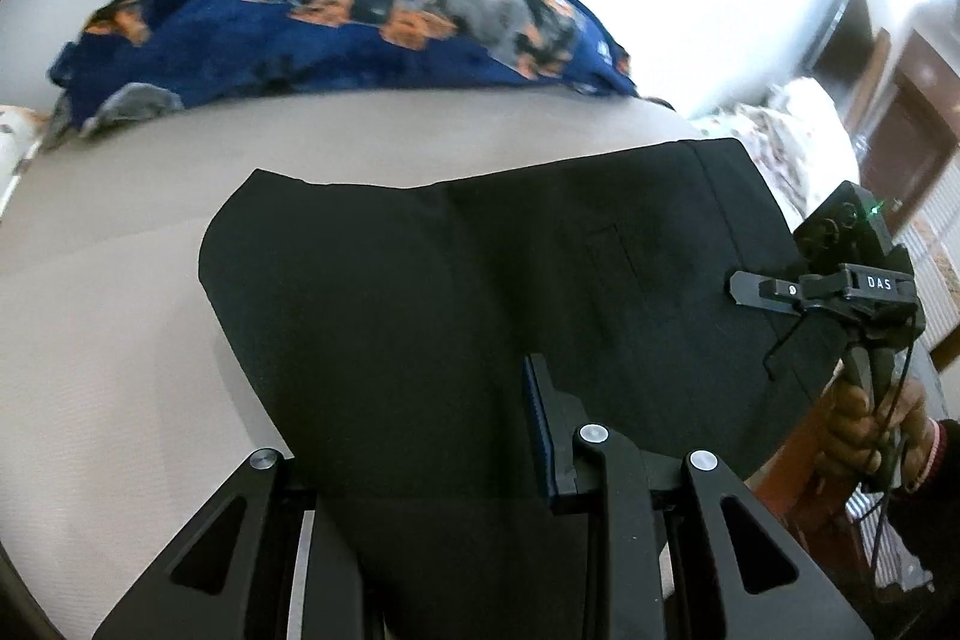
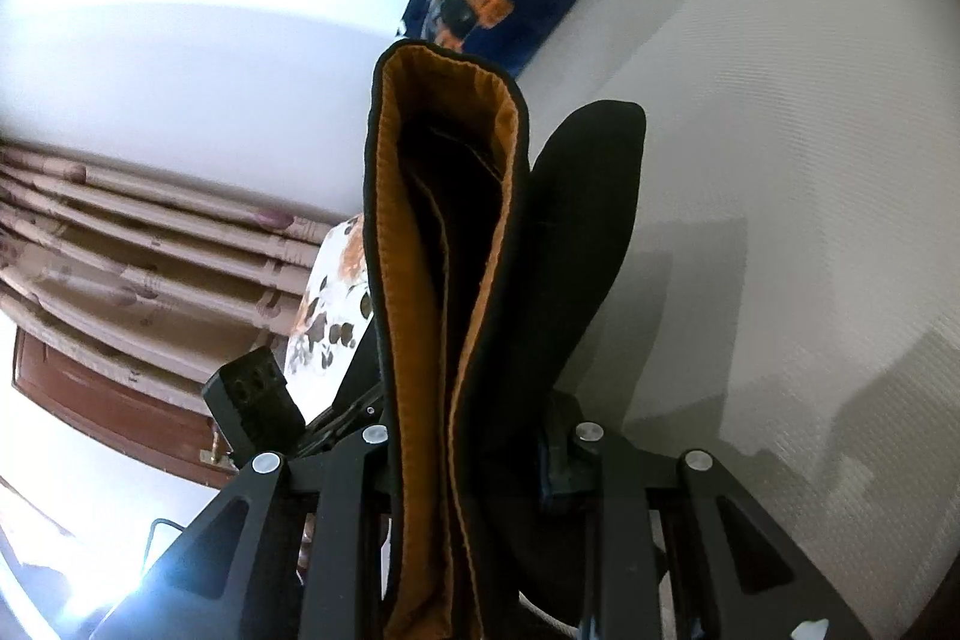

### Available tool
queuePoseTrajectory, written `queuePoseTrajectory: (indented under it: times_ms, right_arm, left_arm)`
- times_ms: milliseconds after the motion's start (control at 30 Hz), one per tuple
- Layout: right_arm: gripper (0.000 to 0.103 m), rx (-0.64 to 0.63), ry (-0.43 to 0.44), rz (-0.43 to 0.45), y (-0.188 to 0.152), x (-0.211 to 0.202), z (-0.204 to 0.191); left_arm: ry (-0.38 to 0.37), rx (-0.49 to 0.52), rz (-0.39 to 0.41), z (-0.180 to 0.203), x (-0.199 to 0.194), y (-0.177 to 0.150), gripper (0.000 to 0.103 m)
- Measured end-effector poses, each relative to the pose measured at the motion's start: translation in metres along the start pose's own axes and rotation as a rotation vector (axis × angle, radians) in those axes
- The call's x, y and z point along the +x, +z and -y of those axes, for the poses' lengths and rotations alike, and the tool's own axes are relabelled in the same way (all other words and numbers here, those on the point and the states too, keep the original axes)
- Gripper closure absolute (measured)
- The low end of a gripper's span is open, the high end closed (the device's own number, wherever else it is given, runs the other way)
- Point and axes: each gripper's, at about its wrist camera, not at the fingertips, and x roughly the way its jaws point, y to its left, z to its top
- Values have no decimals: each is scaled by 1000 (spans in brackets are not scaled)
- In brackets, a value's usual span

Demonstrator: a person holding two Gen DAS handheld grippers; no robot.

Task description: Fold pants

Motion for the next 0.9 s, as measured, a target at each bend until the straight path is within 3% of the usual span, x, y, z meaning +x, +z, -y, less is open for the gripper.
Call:
queuePoseTrajectory:
  times_ms: [333, 900]
  right_arm:
    - [79, -43, 36, -27, 44, 61, -16]
    - [79, -75, 86, -13, 127, 143, -15]
  left_arm:
    - [100, -27, 66, -59, -3, 30, 76]
    - [230, -37, 143, -132, 28, 97, 76]
